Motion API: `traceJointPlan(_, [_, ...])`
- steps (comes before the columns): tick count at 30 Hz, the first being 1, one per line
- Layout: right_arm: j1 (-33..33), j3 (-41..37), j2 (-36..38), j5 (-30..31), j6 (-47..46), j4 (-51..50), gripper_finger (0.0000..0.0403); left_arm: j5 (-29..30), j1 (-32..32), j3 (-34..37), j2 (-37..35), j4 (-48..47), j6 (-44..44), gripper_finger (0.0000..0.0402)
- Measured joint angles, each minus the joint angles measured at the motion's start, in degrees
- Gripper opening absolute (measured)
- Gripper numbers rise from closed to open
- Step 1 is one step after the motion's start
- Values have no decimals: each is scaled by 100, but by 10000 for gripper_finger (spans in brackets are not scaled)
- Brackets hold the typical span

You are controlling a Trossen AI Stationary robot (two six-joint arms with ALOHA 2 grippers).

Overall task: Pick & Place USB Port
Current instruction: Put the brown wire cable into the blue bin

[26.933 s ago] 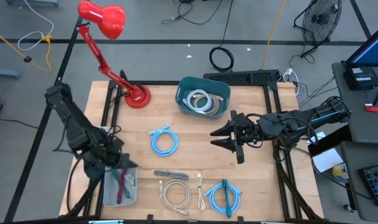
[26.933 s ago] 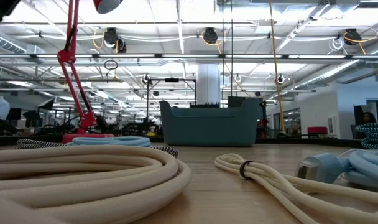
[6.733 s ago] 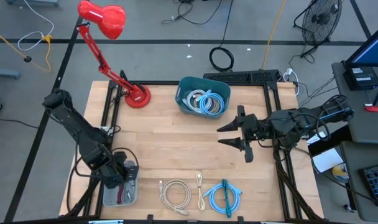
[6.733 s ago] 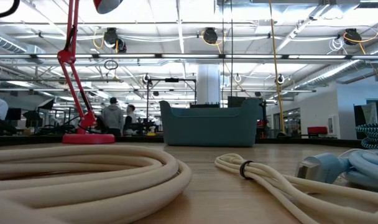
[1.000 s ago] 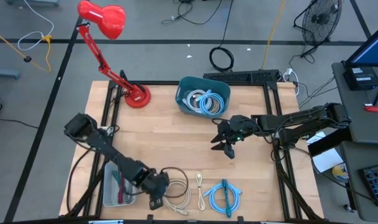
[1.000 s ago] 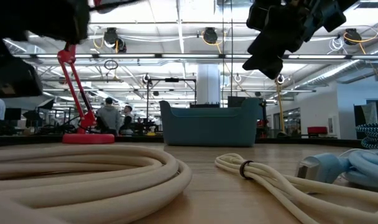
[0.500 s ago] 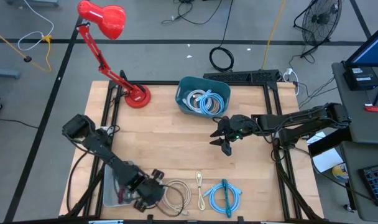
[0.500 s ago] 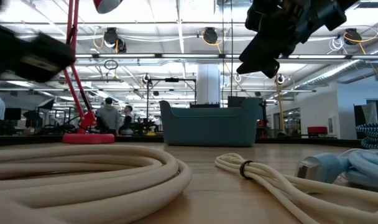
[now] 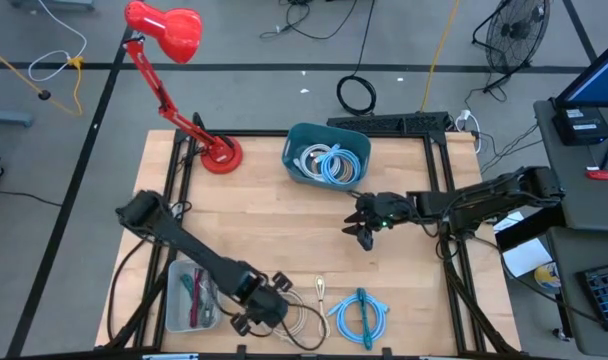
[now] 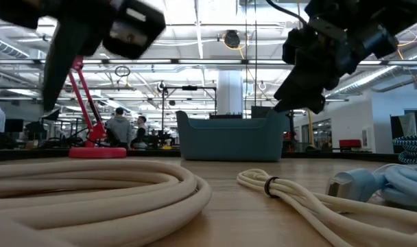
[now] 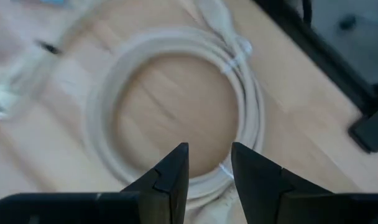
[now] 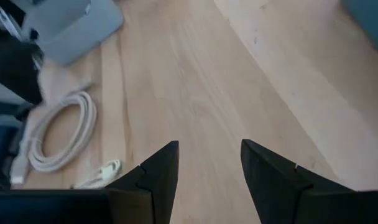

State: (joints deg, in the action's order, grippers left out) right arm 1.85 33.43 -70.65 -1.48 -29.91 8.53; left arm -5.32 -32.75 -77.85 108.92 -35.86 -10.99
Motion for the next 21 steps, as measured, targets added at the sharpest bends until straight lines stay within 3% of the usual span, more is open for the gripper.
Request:
traceJointPlan(4, [13, -211, 0, -28, -254, 513, 166, -257, 6, -277, 404, -310, -29, 122])
traceJointPlan(14, [50, -217, 2, -167, -256, 1058, 166, -506, -344, -294, 441, -367, 64, 122])
traceJointPlan(21, [52, -217, 2, -160, -244, 1052, 166, 186, -406, -294, 514, -141, 264, 122])
